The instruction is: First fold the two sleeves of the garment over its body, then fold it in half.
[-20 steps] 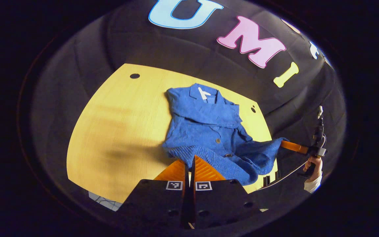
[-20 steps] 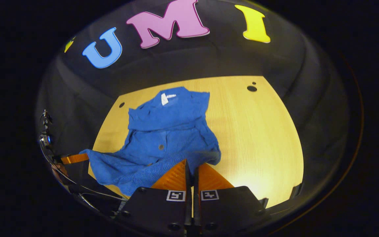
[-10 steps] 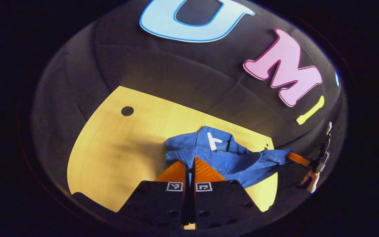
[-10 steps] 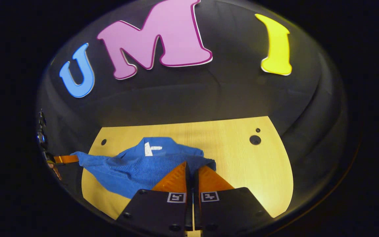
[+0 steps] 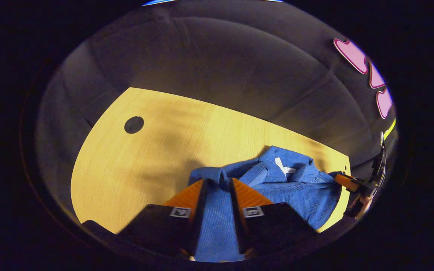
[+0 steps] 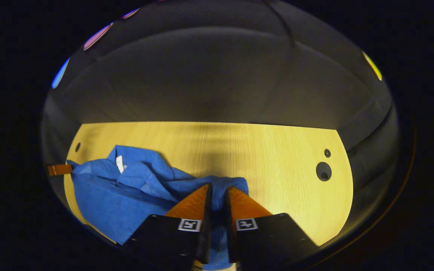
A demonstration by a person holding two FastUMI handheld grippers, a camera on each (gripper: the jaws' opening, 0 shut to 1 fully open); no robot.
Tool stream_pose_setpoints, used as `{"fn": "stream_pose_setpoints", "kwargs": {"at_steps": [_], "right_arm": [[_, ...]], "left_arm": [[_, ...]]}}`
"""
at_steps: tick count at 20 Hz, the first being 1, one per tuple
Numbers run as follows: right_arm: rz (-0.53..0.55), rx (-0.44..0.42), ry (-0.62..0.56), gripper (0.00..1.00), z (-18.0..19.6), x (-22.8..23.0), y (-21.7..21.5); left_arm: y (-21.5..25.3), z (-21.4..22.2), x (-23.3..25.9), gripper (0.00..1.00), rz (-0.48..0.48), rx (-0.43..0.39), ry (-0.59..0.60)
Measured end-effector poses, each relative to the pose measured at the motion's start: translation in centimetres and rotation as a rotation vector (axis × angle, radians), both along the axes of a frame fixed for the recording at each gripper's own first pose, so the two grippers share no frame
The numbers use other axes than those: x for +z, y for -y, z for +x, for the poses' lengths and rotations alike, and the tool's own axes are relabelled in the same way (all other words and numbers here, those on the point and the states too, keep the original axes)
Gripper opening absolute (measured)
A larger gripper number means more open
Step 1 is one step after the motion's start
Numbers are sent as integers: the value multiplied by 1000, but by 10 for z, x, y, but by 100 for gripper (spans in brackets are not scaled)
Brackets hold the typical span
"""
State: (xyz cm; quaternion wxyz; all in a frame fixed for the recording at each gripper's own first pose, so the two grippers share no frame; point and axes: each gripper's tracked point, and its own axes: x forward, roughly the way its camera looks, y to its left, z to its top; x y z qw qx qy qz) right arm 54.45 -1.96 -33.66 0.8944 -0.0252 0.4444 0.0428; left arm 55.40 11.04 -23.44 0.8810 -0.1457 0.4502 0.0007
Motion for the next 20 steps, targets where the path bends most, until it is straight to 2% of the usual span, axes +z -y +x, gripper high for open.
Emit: {"fn": "stream_pose_setpoints", "kwargs": {"at_steps": [1,2,5,6,7,8,9,11,12,13,16,20], "right_arm": [[14,12,25,39,9,-3,-1],[57,0,55,44,18,3,-4],[143,-20,144,92,31,33,-16],[128,-3,178,90,30,45,-17],[103,27,205,98,26,53,-16],[80,54,237,98,22,65,-18],[61,76,280,99,16,79,-24],[52,119,361,99,4,107,-36],[47,131,388,94,-7,118,-40],[41,133,412,99,-18,129,-41],[70,118,450,99,-72,163,-60],[55,84,524,98,-155,208,-71]], "left_arm": [[-7,3,-1,60,22,28,10],[-9,7,-2,87,26,44,28],[-7,8,7,84,28,63,68],[-5,7,11,85,42,69,82],[-2,7,19,85,55,55,118],[-1,5,29,82,75,34,163],[1,2,40,85,108,7,202],[10,-14,59,85,179,-51,272],[15,-23,70,85,196,-74,303],[21,-37,83,85,204,-96,329],[40,-80,119,84,192,-139,415],[47,-156,163,85,182,-173,508]]}}
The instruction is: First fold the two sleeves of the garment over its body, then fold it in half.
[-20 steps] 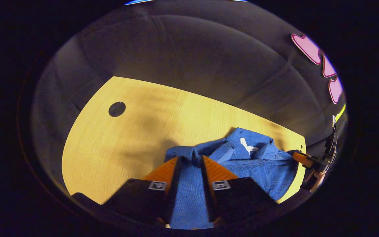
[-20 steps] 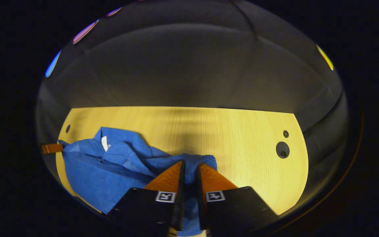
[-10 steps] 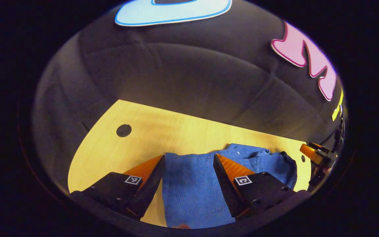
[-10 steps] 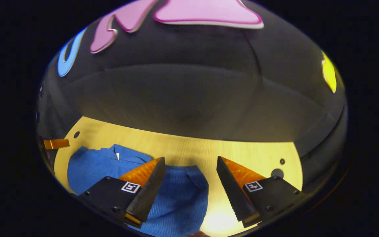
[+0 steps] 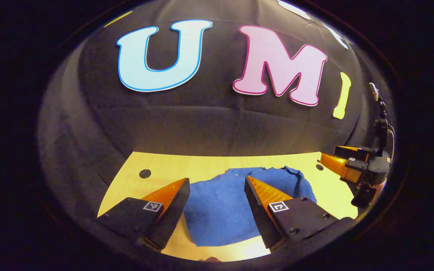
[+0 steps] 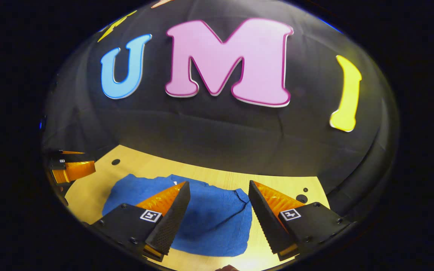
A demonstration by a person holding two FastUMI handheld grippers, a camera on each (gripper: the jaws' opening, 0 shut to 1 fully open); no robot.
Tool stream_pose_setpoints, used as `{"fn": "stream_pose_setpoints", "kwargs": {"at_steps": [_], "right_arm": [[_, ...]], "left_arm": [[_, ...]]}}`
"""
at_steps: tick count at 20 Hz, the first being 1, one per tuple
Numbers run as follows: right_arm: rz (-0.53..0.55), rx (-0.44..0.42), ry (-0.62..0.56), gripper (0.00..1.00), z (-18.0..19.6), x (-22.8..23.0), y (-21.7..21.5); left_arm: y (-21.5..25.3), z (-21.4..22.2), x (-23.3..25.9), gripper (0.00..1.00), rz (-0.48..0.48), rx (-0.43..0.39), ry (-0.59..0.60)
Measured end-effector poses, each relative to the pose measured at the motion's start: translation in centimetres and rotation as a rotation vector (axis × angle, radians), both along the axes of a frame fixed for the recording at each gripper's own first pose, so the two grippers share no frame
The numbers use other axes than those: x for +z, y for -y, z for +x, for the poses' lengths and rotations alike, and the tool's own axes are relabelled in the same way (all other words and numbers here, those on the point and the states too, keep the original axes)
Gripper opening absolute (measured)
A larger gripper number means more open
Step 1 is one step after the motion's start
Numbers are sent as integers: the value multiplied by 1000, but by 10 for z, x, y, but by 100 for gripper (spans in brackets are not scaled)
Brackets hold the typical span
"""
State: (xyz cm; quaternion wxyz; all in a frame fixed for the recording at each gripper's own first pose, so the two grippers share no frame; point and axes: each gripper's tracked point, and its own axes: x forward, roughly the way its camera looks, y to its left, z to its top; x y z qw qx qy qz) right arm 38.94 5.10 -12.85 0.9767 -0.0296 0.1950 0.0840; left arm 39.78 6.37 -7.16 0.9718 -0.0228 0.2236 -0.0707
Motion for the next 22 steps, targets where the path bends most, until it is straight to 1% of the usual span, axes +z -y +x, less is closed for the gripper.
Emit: {"fn": "stream_pose_setpoints", "kwargs": {"at_steps": [2,4,5,6,7,10,11,13,14,15,16,17,18,19,22], "right_arm": [[12,-9,71,99,-49,30,-11],[2,0,148,98,-98,55,-21],[-1,-1,181,98,-122,67,-25],[4,-1,216,91,-143,76,-30],[15,-6,236,97,-164,83,-36],[43,-26,281,96,-223,100,-42],[45,-31,296,96,-243,108,-50],[59,-37,295,96,-269,116,-57],[69,-35,305,96,-280,122,-60],[73,-42,309,96,-287,128,-59],[74,-53,315,96,-294,132,-57],[77,-64,321,96,-300,136,-54],[86,-70,323,96,-306,140,-55],[95,-70,327,96,-311,145,-58],[78,-80,365,96,-323,158,-56]], "left_arm": [[4,-41,10,84,-9,-7,32],[2,-80,24,84,-10,-8,89],[-2,-103,28,84,-5,3,110],[-5,-123,32,84,-2,13,127],[-6,-140,35,84,1,15,144],[-15,-185,64,84,29,28,233],[-20,-198,72,84,40,36,264],[-22,-227,84,83,42,42,318],[-21,-237,94,83,33,42,372],[-19,-244,102,84,30,44,399],[-17,-253,105,82,36,42,417],[-19,-265,101,84,45,33,427],[-20,-274,101,82,52,29,428],[-17,-278,103,82,47,22,427],[-14,-290,104,82,-15,25,412]]}}
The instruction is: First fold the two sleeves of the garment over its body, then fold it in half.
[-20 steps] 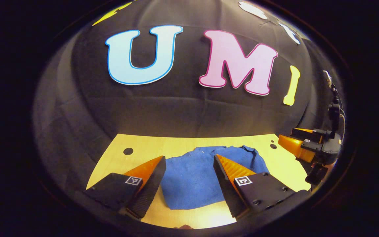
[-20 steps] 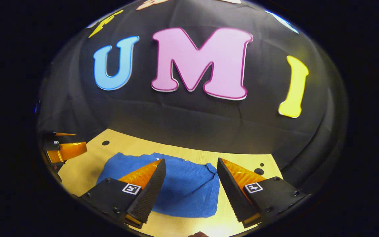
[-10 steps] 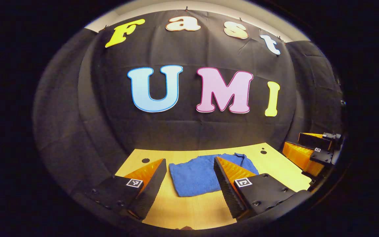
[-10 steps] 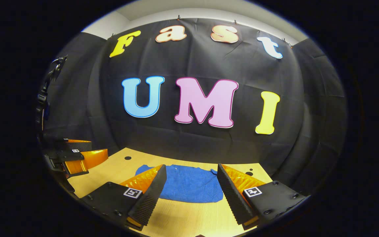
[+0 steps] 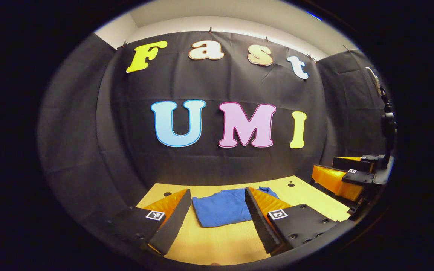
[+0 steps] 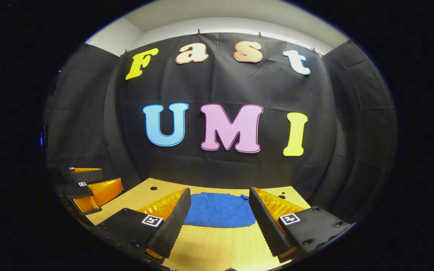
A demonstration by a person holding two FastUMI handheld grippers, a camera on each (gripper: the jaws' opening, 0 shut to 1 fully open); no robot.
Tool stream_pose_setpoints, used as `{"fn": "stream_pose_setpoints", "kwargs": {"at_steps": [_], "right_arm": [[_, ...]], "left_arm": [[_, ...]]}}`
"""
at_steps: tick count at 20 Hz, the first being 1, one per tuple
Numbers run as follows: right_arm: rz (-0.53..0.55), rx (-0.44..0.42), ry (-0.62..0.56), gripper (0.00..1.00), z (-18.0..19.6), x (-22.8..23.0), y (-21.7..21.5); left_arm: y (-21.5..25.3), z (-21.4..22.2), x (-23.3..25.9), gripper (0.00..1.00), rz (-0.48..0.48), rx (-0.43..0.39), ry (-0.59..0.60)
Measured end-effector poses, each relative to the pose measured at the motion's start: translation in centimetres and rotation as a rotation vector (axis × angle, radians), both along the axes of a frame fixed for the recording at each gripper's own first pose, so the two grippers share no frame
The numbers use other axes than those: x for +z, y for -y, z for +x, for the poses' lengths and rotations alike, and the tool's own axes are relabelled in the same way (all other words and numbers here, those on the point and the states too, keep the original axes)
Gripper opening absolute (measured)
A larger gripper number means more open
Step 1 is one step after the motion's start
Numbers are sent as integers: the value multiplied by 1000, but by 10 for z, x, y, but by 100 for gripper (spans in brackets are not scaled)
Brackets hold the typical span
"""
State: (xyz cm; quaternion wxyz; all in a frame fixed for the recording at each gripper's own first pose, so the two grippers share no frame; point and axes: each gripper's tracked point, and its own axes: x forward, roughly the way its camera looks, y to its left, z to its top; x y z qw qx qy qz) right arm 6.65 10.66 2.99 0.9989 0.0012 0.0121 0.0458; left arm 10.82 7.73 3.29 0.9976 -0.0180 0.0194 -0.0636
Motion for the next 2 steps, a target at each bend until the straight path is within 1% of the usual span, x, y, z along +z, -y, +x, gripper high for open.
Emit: {"fn": "stream_pose_setpoints", "kwargs": {"at_steps": [1,2], "right_arm": [[-12,-1,10,96,-2,3,0],[-23,0,20,89,-6,5,0]], "left_arm": [[-2,-1,-1,82,-14,8,-4],[-6,-2,0,80,-21,21,-7]]}}
